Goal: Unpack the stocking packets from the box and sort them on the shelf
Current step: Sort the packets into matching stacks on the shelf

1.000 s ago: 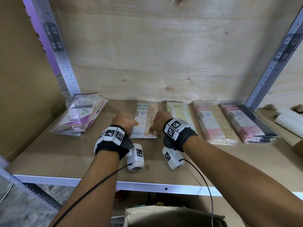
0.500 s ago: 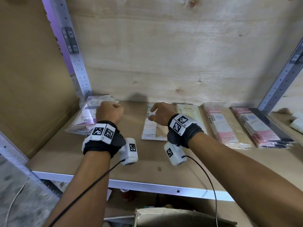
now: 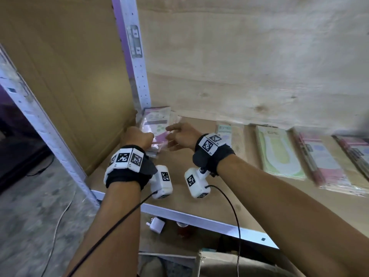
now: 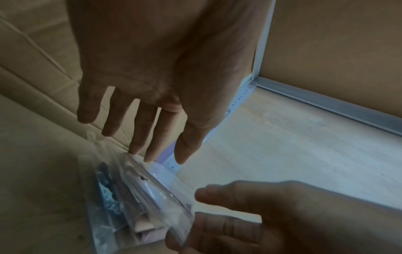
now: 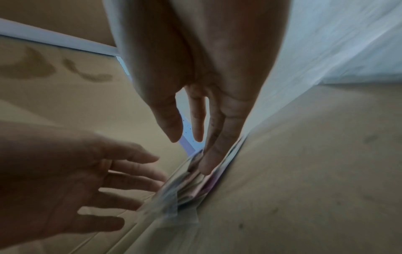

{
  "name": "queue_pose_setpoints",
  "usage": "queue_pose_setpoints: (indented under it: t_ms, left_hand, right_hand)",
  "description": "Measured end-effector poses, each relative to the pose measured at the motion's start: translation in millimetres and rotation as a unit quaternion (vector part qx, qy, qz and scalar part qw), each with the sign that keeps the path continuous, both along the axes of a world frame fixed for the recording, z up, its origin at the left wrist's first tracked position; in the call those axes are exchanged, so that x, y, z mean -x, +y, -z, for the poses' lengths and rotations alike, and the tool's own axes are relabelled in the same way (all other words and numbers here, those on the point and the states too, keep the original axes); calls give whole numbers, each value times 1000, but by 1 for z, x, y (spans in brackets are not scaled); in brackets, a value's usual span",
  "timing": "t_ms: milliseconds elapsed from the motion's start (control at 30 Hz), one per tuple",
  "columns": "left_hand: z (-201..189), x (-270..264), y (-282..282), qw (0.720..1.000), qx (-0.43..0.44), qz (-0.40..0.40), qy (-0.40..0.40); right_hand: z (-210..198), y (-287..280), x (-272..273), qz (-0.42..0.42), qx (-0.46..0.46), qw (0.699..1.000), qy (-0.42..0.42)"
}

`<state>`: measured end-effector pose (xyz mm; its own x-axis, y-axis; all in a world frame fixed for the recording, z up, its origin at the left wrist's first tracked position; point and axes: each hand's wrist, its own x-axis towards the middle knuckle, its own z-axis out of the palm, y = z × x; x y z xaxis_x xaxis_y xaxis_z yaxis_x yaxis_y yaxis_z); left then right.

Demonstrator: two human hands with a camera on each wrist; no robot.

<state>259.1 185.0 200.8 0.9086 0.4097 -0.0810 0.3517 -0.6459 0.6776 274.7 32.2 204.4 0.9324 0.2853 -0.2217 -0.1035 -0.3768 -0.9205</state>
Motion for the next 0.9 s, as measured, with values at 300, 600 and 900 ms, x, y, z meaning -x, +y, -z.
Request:
queue_pose_setpoints:
  t_ms: [300,600,900]
  left_hand:
    - [-6,8,1,999,-30,14,-5]
    - [1,16,-10,997,73,25,14]
    - [-6,27,-44,992,-48,116,-27]
  right_hand:
    - [11,4,9,33,-8,999,-32]
    - [9,-36,30,85,-109,988,63]
    - [-16,-113,71,102,-126,986,33]
